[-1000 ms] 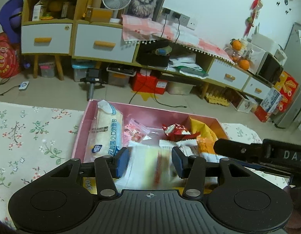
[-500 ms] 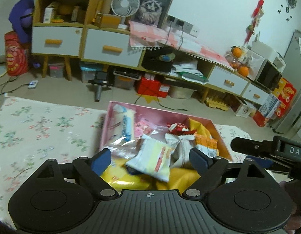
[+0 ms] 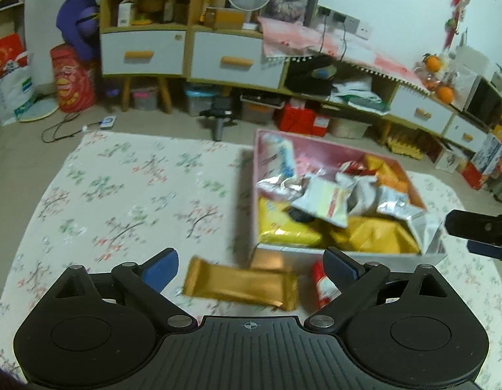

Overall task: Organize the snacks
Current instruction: 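Drop white pastry pack into box with left tool while right drops barcode pack, then grasp gold bar with left tool while right grasps red candy pack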

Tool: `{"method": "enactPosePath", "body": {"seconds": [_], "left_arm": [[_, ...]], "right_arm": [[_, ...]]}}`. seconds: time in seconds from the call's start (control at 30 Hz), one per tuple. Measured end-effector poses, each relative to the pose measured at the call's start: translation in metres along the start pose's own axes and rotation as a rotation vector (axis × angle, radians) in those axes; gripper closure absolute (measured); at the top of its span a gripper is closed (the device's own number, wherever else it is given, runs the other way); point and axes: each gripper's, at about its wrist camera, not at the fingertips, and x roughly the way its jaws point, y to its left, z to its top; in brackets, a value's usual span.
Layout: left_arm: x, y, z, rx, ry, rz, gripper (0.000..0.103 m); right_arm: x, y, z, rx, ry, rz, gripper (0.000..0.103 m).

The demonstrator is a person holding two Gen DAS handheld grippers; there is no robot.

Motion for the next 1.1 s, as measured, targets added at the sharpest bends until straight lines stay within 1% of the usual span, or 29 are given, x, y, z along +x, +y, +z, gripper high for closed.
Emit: {"method": "enactPosePath", "body": {"seconds": [0.13, 0.23, 0.27, 0.3, 0.37, 0.47, 0.5, 0.63, 0.73, 0.8, 0.83, 0.9, 0.97, 1.0, 1.1], "left_arm": [[0.006, 0.012, -0.017, 0.035, -0.024, 0.041, 0.006], [0.016, 0.019, -0.022, 0.113, -0.024, 0.042, 0.006], [0.019, 0.021, -0.022, 0.144, -0.030, 0.031, 0.006], [0.021, 0.023, -0.022, 0.172, -0.033, 0.013, 0.006], [0.028, 0.021, -0.021, 0.261, -0.037, -0.034, 0.006], [0.035, 0.012, -0.021, 0.435, -0.044, -0.099, 0.007], [0.038, 0.009, -0.021, 0.476, -0.039, -0.123, 0.007], [0.054, -0.001, -0.021, 0.587, 0.020, -0.221, 0.008], [0.066, -0.008, -0.022, 0.655, 0.078, -0.260, 0.008], [0.069, -0.009, -0.023, 0.670, 0.095, -0.279, 0.008], [0.069, -0.008, -0.023, 0.664, 0.108, -0.289, 0.009], [0.069, -0.004, -0.023, 0.639, 0.128, -0.310, 0.011], [0.067, 0.001, -0.025, 0.604, 0.142, -0.330, 0.014], [0.065, 0.002, -0.026, 0.600, 0.140, -0.332, 0.016], [0.059, 0.008, -0.028, 0.592, 0.148, -0.334, 0.024]], "right_arm": [[-0.001, 0.007, -0.014, -0.016, 0.007, 0.001, 0.026], [0.003, 0.011, -0.029, -0.041, 0.023, 0.008, 0.026], [0.008, 0.013, -0.033, -0.059, 0.037, 0.002, 0.026], [0.011, 0.015, -0.035, -0.077, 0.054, -0.005, 0.026], [0.015, 0.019, -0.040, -0.100, 0.070, -0.008, 0.026], [0.022, 0.021, -0.043, -0.134, 0.078, 0.016, 0.026], [0.025, 0.021, -0.044, -0.154, 0.081, 0.031, 0.026], [0.043, 0.021, -0.050, -0.222, 0.112, 0.056, 0.030], [0.052, 0.021, -0.052, -0.229, 0.124, 0.083, 0.033], [0.054, 0.023, -0.050, -0.239, 0.124, 0.106, 0.037], [0.057, 0.025, -0.049, -0.249, 0.128, 0.121, 0.040], [0.062, 0.026, -0.049, -0.249, 0.158, 0.146, 0.042], [0.067, 0.026, -0.051, -0.252, 0.178, 0.165, 0.057], [0.069, 0.028, -0.053, -0.264, 0.185, 0.170, 0.058], [0.070, 0.033, -0.054, -0.292, 0.186, 0.168, 0.057]]}}
